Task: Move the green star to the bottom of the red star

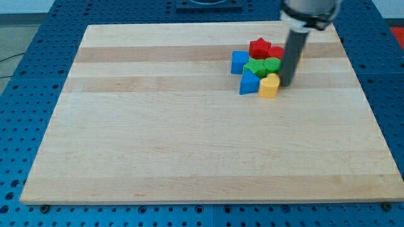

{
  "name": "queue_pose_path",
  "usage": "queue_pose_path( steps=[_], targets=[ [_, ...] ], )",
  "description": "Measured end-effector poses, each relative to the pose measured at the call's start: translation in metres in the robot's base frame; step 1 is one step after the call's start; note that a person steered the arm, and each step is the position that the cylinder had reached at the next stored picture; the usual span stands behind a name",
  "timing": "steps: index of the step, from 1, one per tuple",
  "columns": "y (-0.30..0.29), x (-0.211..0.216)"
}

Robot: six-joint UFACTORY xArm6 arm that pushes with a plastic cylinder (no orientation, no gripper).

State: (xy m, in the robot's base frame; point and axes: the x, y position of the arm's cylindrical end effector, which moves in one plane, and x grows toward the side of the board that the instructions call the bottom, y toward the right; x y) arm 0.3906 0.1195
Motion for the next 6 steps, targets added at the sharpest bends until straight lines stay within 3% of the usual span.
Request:
queue_pose_path(
  steps=[2,3,4,6],
  targets=[
    [-0.141,0.028],
    [-0.151,0.012],
    [-0.139,-0.033],
    [-0.038,-0.042]
  ],
)
